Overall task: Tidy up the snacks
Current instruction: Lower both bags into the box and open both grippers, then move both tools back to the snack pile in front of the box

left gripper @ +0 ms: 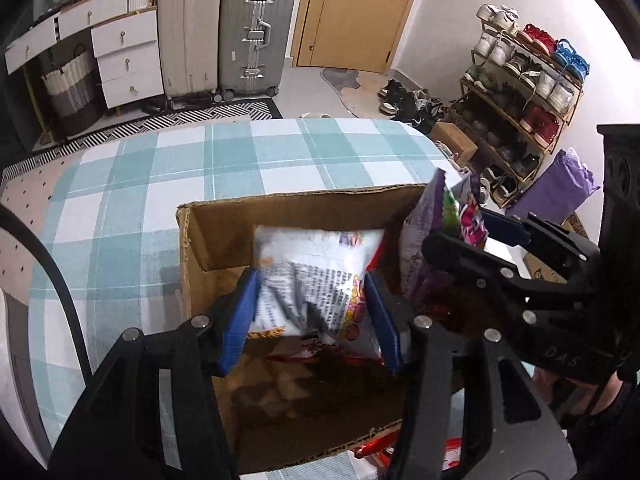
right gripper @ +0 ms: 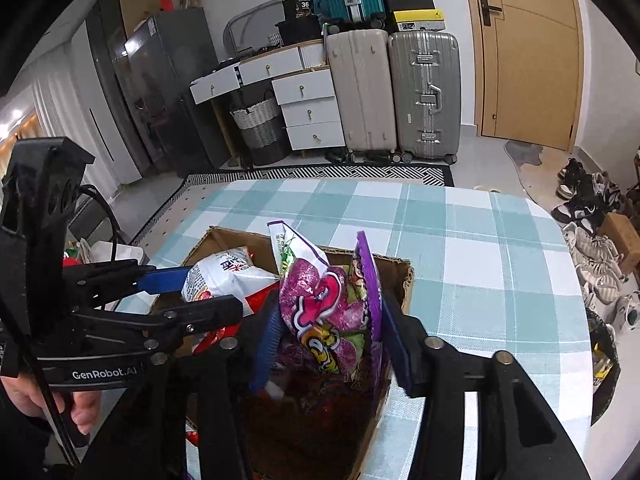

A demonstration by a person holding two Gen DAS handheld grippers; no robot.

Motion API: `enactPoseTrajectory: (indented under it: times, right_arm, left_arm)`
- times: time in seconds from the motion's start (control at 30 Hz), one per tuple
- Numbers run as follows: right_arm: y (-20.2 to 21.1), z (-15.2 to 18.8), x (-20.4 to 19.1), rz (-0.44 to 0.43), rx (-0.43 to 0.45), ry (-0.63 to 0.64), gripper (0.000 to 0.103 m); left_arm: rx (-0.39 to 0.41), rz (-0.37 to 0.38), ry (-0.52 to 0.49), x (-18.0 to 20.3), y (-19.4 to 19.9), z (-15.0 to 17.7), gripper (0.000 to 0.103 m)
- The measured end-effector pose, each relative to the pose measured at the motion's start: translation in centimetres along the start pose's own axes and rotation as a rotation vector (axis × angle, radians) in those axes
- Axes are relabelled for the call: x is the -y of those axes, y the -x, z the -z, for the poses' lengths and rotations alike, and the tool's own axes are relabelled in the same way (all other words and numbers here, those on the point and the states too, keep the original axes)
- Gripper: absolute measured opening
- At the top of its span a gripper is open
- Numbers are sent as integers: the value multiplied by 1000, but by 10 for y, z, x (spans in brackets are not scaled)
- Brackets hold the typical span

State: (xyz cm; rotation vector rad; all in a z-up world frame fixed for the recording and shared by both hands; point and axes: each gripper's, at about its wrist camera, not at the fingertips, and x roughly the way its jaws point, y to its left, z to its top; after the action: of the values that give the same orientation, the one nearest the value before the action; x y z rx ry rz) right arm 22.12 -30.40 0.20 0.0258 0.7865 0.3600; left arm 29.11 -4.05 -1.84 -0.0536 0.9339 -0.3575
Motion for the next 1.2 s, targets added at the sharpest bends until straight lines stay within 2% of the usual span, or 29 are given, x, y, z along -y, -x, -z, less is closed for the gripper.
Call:
enactPoseTrajectory:
  times: [0.07,0.1,0.23,0.4,0.53,0.67,0.83,0.9,0.93,1.2]
  right_arm:
    - [4,-1,0,-8,20,1,63]
    - [7,-1,-1,-11,31,5,68]
    - [17,-5,-3,-5,63,15,73]
    - [27,-6,-4,3,81,9,74]
    - [36,-4,-3,3,87,-8,78]
    - [51,-2,-5,9,104,-14,85]
    - [71,4,-13,23,108,14,87]
    - [81,8,-15,29,113,16,99]
    - [87,11,-16,23,117,16,102]
    - [127,41,-18,12,126,-17,103]
  left_arm:
    - [16,-10,-9,2,3,0,66]
    - [22,-15,-7,2,5,-1,68]
    - [35,-7,16,-2,14,-1,79]
    - [47,-10,20,-3,27,1,84]
    - [62,-36,28,-3,41,7,103]
    - [84,-66,-6,1,55,16,102]
    - [91,-52,4,4,75,31,102]
    - [95,-49,-1,7,84,39,102]
    - [94,-49,-4,8,88,44,102]
    - [97,-33,-41,22,116,91,102]
